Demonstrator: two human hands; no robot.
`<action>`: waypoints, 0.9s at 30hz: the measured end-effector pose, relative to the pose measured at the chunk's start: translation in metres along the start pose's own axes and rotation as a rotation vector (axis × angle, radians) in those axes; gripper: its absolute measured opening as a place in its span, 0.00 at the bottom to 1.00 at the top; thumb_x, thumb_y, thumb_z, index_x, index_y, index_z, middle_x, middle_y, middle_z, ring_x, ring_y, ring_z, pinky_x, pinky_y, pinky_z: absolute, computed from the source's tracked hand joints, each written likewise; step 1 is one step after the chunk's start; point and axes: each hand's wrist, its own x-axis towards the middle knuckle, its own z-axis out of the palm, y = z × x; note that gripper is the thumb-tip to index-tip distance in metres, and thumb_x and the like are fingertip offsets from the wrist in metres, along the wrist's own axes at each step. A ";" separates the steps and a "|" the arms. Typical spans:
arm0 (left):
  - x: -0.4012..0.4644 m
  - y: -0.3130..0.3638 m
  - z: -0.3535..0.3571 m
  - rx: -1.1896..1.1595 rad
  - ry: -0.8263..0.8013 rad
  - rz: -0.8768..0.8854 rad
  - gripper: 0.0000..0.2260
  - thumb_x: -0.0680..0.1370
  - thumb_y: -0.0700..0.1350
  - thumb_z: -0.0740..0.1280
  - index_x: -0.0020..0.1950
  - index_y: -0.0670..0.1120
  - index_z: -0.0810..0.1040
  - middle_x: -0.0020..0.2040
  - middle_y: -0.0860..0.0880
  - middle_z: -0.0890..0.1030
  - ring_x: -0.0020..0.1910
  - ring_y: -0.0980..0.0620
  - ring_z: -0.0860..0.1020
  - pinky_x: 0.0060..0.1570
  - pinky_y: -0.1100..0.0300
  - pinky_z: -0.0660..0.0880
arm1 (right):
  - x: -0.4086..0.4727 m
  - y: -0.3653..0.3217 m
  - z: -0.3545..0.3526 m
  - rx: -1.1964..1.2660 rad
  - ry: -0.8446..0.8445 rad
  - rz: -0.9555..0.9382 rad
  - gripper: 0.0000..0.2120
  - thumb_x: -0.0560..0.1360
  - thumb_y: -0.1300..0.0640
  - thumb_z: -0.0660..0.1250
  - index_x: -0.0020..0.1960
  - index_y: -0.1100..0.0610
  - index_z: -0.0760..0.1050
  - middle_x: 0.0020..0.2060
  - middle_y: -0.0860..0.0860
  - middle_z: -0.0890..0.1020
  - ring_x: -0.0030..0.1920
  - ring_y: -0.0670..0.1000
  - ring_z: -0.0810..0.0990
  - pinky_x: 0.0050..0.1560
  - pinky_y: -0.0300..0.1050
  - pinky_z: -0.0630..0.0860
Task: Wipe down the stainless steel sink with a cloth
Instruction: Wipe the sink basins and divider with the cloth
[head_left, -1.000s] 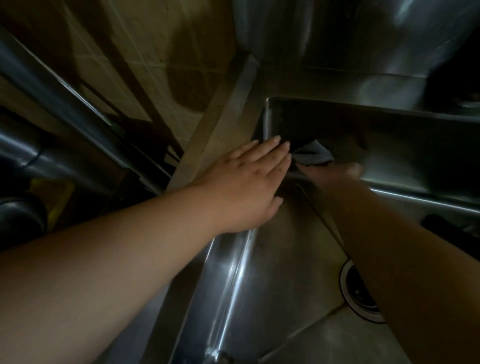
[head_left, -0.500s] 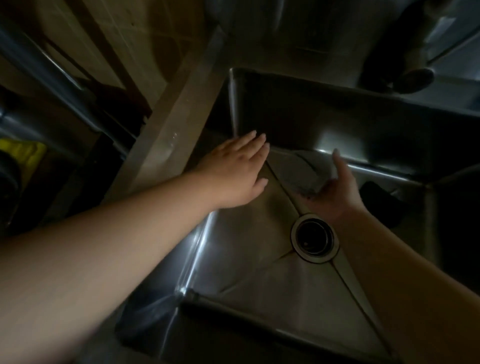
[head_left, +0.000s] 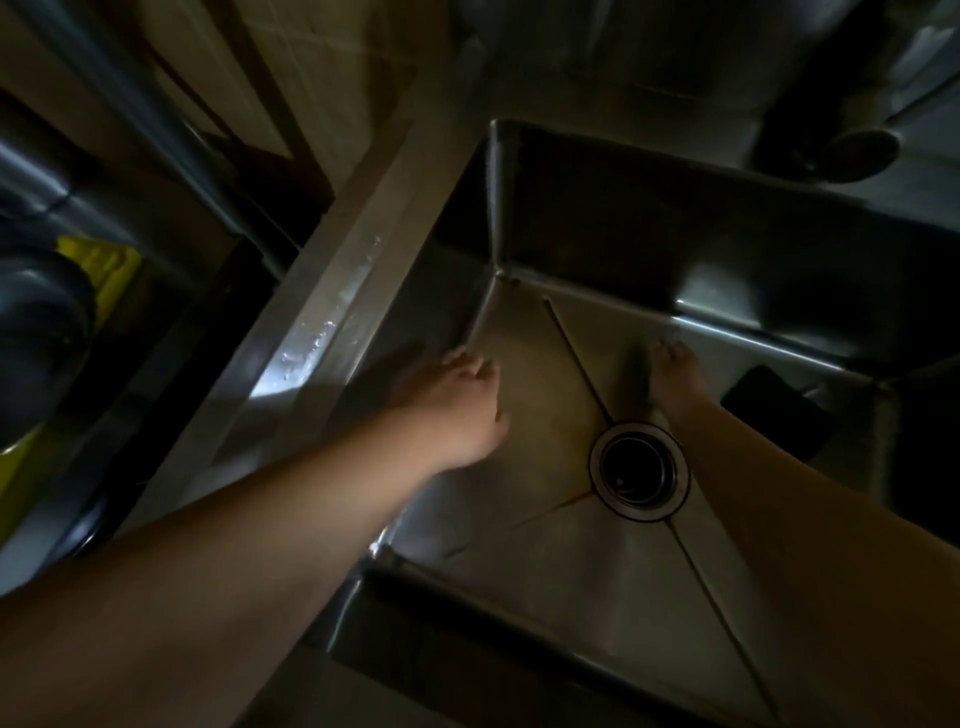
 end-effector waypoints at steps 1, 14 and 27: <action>0.001 0.001 0.004 -0.014 -0.021 -0.027 0.27 0.79 0.54 0.55 0.71 0.39 0.58 0.73 0.41 0.61 0.72 0.44 0.58 0.69 0.53 0.57 | 0.008 -0.005 0.009 -0.054 -0.022 0.000 0.21 0.82 0.54 0.50 0.70 0.66 0.62 0.66 0.63 0.70 0.64 0.60 0.69 0.63 0.49 0.64; 0.020 0.000 0.110 -0.266 -0.385 -0.293 0.41 0.75 0.62 0.58 0.74 0.41 0.37 0.76 0.44 0.37 0.75 0.43 0.43 0.72 0.51 0.47 | 0.026 -0.013 0.135 -0.831 -0.334 -0.568 0.24 0.81 0.45 0.45 0.76 0.45 0.50 0.77 0.51 0.47 0.76 0.58 0.42 0.73 0.56 0.39; 0.022 -0.004 0.124 -0.281 -0.445 -0.321 0.47 0.71 0.67 0.58 0.74 0.41 0.37 0.75 0.45 0.36 0.74 0.46 0.38 0.71 0.51 0.40 | 0.036 0.002 0.102 -0.703 0.018 -0.316 0.23 0.82 0.48 0.47 0.76 0.50 0.54 0.76 0.58 0.49 0.75 0.61 0.44 0.73 0.54 0.41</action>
